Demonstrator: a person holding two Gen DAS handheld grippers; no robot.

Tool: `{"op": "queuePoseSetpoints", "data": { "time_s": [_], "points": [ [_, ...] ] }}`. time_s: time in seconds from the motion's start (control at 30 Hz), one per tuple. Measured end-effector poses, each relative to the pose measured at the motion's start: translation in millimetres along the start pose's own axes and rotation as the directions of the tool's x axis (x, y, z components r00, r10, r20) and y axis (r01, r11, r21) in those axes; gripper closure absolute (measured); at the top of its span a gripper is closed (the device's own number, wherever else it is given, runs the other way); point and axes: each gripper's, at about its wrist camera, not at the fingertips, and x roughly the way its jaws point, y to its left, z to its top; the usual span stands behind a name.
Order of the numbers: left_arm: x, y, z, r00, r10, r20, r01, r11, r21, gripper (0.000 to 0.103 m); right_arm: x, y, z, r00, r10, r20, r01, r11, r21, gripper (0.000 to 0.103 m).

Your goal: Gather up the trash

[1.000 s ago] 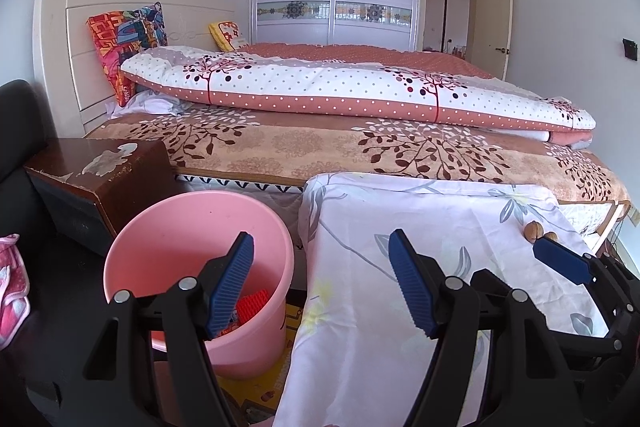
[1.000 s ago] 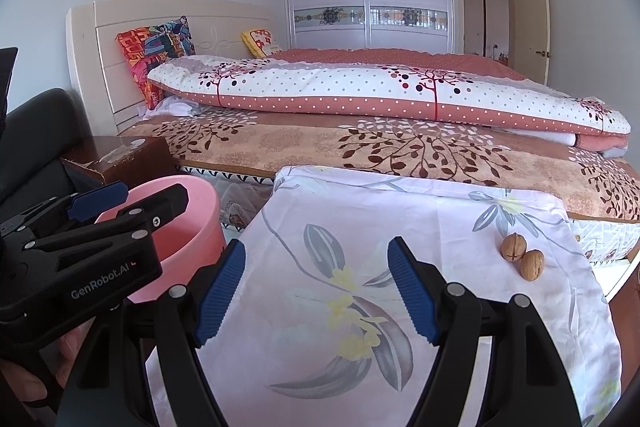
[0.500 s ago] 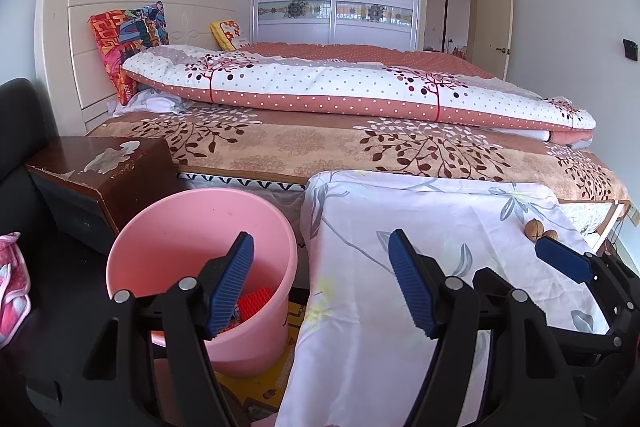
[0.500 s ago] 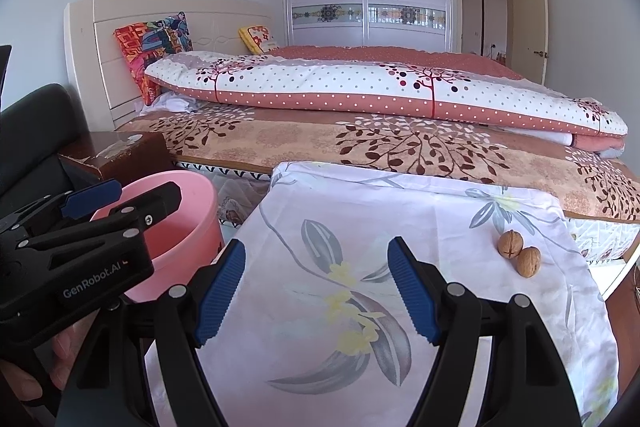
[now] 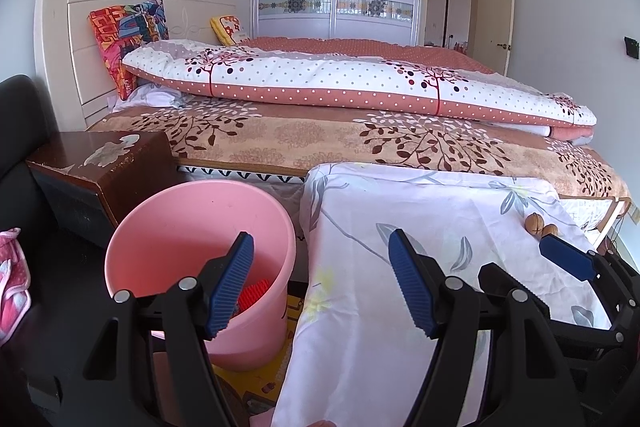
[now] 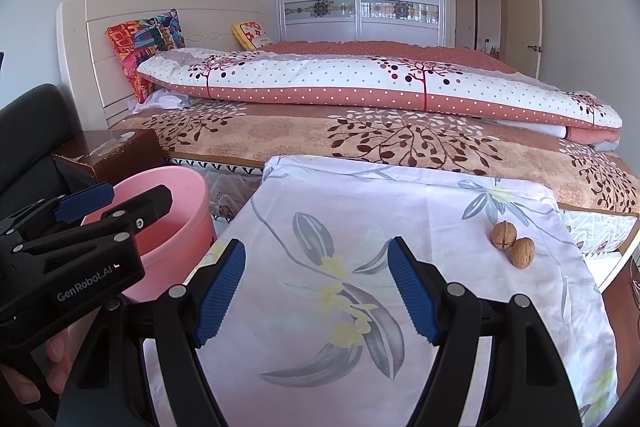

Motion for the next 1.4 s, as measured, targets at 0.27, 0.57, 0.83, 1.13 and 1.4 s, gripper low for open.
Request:
{"op": "queuePoseSetpoints", "data": {
  "time_s": [0.27, 0.57, 0.83, 1.13, 1.4],
  "points": [
    [1.2, -2.9, -2.6, 1.0, 0.013, 0.0, -0.013, 1.0, 0.009, 0.033, 0.8, -1.3, -2.5, 1.0, 0.004, -0.009, -0.004, 1.0, 0.001, 0.031],
    [2.9, -5.4, -4.2, 1.0, 0.017, -0.002, -0.017, 1.0, 0.016, 0.033, 4.4, -2.5, -3.9, 1.0, 0.005, -0.019, -0.005, 1.0, 0.002, 0.03],
    [3.3, -2.8, -4.5, 1.0, 0.024, -0.001, -0.024, 1.0, 0.013, 0.033, 5.3, -0.3, -3.9, 1.0, 0.001, -0.022, -0.001, 1.0, -0.007, 0.031],
    [2.4, 0.0, -5.4, 0.999, 0.039, 0.002, -0.039, 0.999, 0.011, 0.033, 4.1, -1.5, -3.4, 1.0, -0.018, -0.024, 0.018, 1.0, -0.003, 0.031],
    [-1.1, 1.0, -5.1, 0.997, 0.069, 0.023, -0.069, 0.997, 0.016, 0.033, -1.1, -4.6, -1.3, 0.999, -0.042, -0.001, 0.042, 0.999, 0.009, 0.031]
  ]
}}
